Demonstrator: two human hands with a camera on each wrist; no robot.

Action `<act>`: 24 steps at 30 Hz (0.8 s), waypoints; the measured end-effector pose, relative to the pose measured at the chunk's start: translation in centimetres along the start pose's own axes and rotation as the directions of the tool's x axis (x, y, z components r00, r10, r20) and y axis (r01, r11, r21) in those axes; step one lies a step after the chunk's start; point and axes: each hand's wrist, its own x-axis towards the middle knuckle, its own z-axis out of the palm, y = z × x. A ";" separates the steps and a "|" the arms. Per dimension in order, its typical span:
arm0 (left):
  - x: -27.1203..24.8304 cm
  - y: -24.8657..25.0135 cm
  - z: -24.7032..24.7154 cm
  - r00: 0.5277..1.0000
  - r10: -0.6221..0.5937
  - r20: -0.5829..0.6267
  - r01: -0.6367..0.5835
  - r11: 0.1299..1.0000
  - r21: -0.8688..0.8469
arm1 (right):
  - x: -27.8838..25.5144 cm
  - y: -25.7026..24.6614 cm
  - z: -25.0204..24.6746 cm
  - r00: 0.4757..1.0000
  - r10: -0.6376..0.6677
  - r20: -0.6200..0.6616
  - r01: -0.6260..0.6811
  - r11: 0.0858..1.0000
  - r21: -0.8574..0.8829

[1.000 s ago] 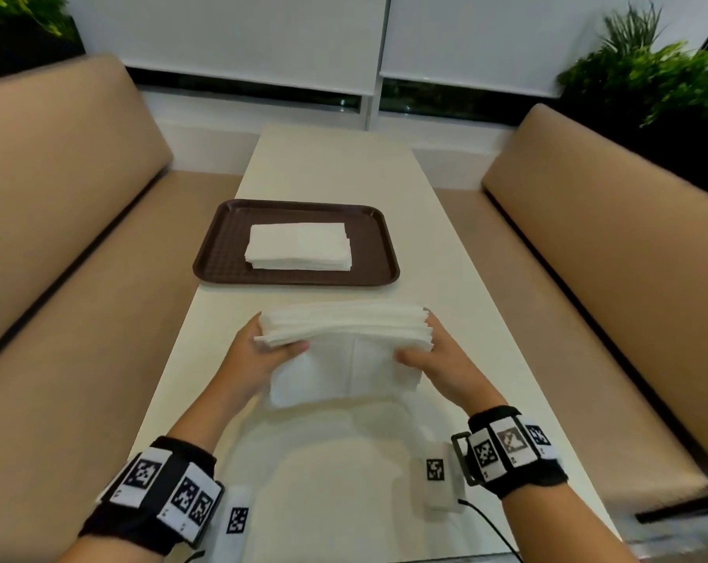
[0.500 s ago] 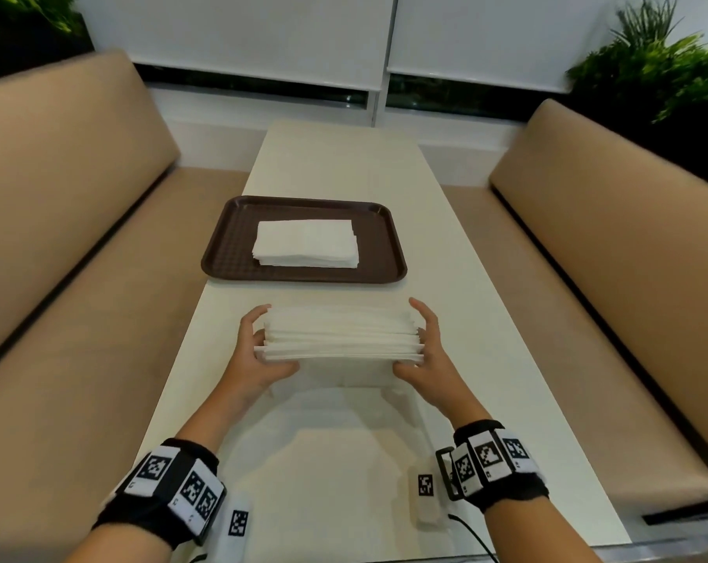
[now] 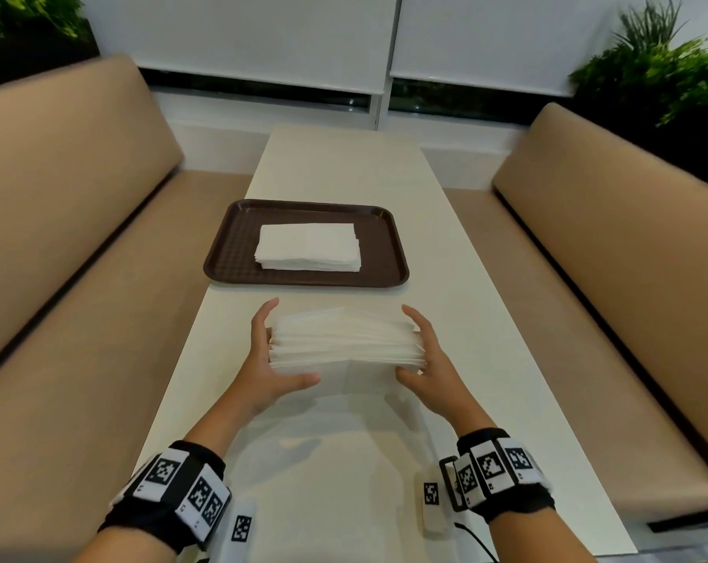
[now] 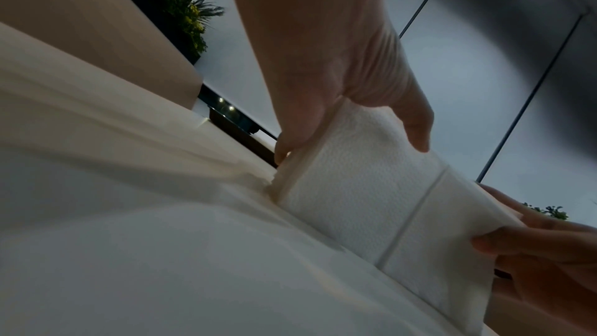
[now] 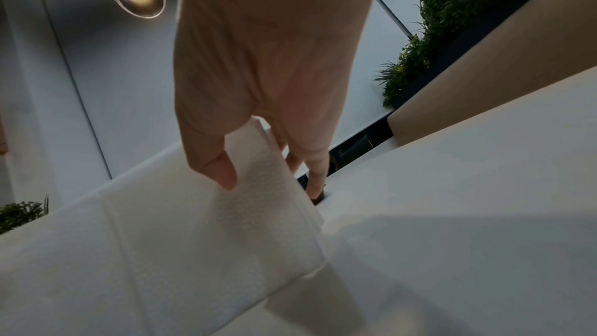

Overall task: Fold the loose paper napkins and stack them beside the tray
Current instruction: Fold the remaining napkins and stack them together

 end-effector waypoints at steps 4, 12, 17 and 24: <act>0.0 -0.4 -1.4 0.995 0.074 0.061 -0.080 0.992 0.096 | 0.4 0.3 -0.5 1.000 -0.016 0.022 0.017 0.998 -0.068; 0.0 0.1 -1.9 0.989 0.078 0.126 -0.099 0.981 0.169 | 1.0 0.3 -0.9 0.996 0.032 0.078 -0.029 0.999 -0.044; 0.7 0.1 -1.1 0.996 -0.057 0.075 0.045 0.987 0.155 | 1.5 0.1 -0.8 0.991 0.080 0.107 -0.080 0.997 -0.006; 2.2 0.8 -1.0 0.990 -0.128 -0.062 0.125 0.991 -0.057 | 2.5 -0.2 -0.6 0.995 0.092 0.026 -0.094 0.988 0.126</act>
